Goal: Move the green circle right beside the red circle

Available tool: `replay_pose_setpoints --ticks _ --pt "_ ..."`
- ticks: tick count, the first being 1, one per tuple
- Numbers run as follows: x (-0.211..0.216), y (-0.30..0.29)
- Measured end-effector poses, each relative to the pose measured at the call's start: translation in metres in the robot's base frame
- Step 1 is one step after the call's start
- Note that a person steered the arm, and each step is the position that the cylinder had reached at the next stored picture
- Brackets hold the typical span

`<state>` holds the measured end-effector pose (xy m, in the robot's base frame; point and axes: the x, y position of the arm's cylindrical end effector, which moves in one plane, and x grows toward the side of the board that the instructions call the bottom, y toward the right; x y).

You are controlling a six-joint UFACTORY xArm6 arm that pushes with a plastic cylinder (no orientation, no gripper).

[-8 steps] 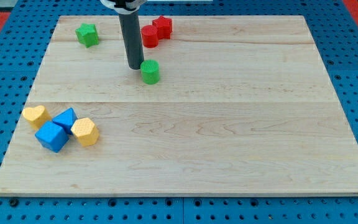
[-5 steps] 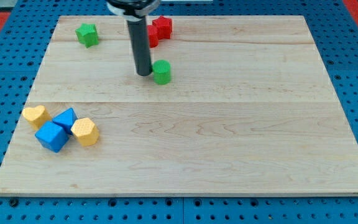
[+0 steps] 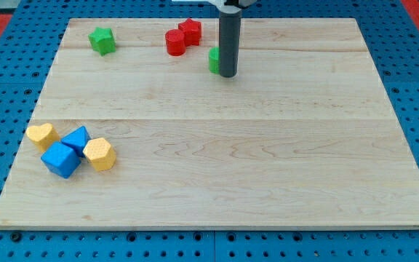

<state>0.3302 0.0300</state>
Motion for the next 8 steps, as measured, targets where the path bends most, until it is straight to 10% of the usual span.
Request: replay_pose_setpoints --ticks 5,8 --pt "-0.099 0.031" --pt "-0.096 -0.087"
